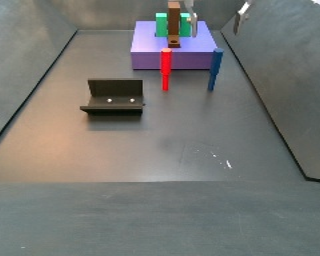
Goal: Pick up the blue object. Move up. Move to above the board. Insert the blue object.
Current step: Pick up the blue object.
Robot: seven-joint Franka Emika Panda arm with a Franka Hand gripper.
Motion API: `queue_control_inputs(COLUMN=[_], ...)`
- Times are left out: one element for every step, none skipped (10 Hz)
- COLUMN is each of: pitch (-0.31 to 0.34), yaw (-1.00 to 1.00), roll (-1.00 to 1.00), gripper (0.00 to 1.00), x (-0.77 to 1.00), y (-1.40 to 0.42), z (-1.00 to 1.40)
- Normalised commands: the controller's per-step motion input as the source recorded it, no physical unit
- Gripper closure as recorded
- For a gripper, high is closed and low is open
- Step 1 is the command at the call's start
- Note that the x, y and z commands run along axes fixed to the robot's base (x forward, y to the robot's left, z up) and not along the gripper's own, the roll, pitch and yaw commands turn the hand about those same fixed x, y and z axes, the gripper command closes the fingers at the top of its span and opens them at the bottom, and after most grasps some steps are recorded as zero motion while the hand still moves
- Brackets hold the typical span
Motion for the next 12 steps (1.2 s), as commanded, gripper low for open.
queue_control_inputs(pitch=[-0.029, -0.051, -0.073, -0.1, -0.1, -0.057, -0.021, 0.0, 0.0, 0.0, 0.0, 0.0], yaw=[0.01, 0.01, 0.0, 0.0, 0.0, 0.03, 0.06, 0.04, 0.03, 0.0, 0.0, 0.0], roll=[-0.13, -0.06, -0.05, 0.0, 0.0, -0.02, -0.04, -0.05, -0.06, -0.09, -0.07, -0.06], gripper=[0.0, 0.0, 0.0, 0.0, 0.0, 0.0, 0.0, 0.0, 0.0, 0.0, 0.0, 0.0], x=[0.0, -0.11, -0.24, -0.44, -0.46, -0.22, 0.0, 0.12, 0.16, 0.0, 0.0, 0.0], y=[0.01, 0.02, 0.0, 0.01, 0.02, 0.04, 0.08, 0.02, 0.0, 0.0, 0.0, 0.0], z=[-0.3, -0.32, -0.33, -0.32, -0.31, -0.24, -0.13, -0.09, -0.12, -0.18, -0.22, -0.25])
